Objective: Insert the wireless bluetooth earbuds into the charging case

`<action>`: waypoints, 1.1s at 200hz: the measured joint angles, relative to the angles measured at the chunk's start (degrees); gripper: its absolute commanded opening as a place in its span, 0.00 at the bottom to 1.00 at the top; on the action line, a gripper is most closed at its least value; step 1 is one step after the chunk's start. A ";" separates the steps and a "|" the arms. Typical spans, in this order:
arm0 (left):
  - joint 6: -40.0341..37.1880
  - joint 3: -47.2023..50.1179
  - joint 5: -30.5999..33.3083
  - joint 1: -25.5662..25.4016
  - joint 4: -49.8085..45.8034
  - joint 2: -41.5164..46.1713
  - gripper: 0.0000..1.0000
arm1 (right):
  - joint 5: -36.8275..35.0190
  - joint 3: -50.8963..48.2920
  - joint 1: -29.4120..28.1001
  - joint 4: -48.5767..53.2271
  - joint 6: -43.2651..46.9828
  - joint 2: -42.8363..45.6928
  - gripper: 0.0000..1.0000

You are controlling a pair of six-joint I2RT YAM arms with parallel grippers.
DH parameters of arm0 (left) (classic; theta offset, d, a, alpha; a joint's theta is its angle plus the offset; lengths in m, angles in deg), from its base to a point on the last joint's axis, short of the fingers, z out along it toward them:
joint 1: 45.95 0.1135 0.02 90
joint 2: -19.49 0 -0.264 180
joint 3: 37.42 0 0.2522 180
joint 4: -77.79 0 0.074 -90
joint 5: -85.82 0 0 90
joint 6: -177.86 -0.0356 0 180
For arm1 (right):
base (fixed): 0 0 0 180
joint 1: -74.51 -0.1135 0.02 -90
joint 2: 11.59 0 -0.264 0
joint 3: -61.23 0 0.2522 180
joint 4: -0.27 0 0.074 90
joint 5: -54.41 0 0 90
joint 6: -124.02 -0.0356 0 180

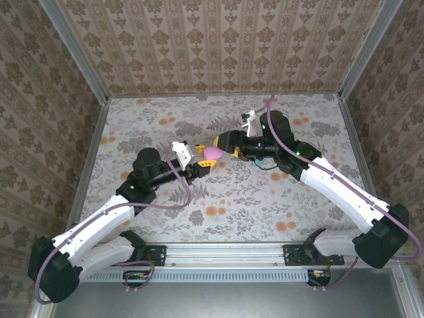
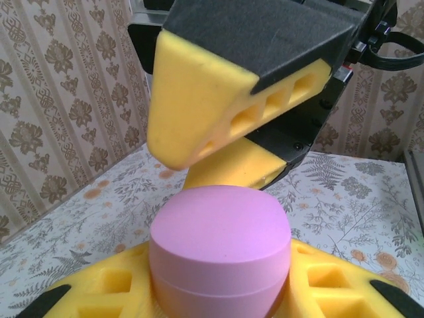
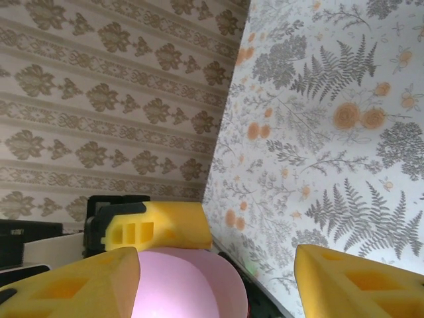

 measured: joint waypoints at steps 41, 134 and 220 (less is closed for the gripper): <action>1.66 0.00 1.20 -0.17 1.97 -0.02 0.33 | 8.59 -2.80 0.13 -8.41 -5.11 -1.95 0.65; 4.15 0.00 2.60 -0.24 4.33 -0.07 0.34 | 19.10 -9.25 0.87 -28.15 -16.90 -3.26 0.48; 4.68 0.00 2.12 -0.22 3.37 -0.07 0.50 | 19.50 -11.47 1.73 -32.74 -19.65 -3.21 0.23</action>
